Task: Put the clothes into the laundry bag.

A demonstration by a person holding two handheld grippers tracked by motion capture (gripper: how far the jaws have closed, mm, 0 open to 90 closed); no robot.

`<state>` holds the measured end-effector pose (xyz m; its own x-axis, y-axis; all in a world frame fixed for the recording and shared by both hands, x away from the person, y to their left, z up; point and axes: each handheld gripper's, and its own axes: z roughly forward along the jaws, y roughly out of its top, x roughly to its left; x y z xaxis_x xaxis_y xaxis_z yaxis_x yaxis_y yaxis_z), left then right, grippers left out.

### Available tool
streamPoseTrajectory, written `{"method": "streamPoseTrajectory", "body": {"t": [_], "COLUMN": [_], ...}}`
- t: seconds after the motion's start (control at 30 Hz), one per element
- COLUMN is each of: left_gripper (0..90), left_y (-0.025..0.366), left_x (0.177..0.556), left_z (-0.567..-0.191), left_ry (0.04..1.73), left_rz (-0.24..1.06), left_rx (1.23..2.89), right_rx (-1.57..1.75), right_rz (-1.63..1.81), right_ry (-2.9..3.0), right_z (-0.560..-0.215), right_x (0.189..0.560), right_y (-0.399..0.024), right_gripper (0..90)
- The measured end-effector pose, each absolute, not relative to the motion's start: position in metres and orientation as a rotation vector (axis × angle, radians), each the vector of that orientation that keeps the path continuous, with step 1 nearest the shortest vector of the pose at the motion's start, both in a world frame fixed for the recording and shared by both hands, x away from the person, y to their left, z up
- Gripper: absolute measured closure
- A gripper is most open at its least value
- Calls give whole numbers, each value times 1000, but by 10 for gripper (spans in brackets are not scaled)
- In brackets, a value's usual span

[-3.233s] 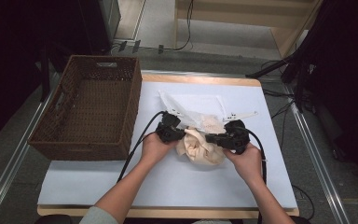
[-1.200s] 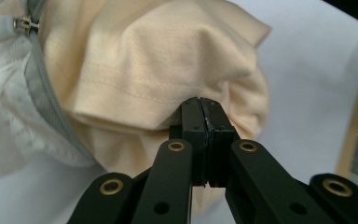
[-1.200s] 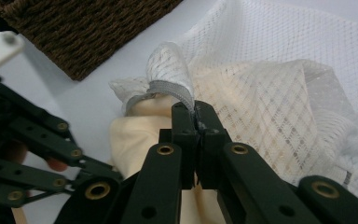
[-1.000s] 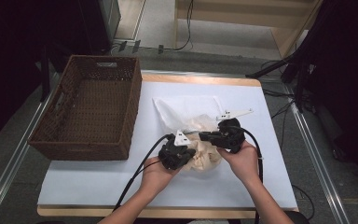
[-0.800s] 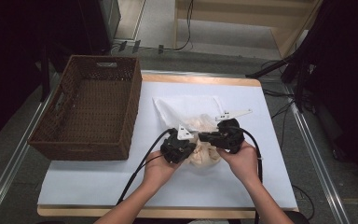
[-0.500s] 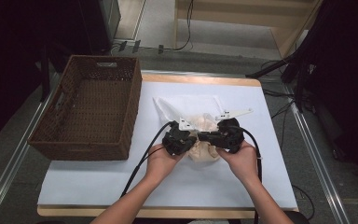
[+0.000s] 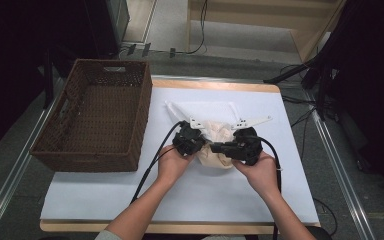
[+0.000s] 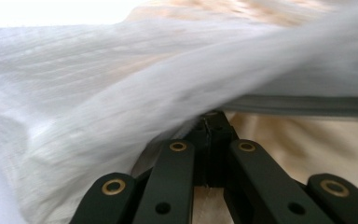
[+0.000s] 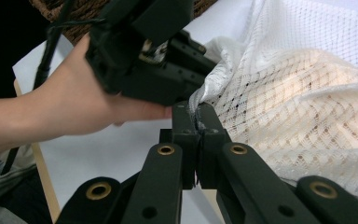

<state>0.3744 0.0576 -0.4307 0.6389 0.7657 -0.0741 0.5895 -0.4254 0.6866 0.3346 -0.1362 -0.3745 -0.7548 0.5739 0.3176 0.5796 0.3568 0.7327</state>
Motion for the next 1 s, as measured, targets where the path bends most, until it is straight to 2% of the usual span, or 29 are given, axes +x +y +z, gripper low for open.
{"method": "streamPoseTrajectory", "body": {"t": [0.2,0.43,0.8,1.0], "left_gripper": [900,900,900,900], "left_y": [65,74,85,93], "left_x": [380,363,330,315], "left_z": [-431,-413,-394,-398], "left_ry": [1065,988,913,913], "left_rz": [251,171,157,146], "left_rx": [2140,2155,2139,2124], "right_rx": [-1110,-1167,-1191,-1194], "right_rz": [-1401,-1358,-1353,-1353], "right_ry": [-2612,-2626,-2616,-2614], "right_z": [-374,-384,-387,-387], "right_x": [334,342,342,341], "right_y": [-138,-143,-145,-146], "right_gripper": [890,889,889,888]}}
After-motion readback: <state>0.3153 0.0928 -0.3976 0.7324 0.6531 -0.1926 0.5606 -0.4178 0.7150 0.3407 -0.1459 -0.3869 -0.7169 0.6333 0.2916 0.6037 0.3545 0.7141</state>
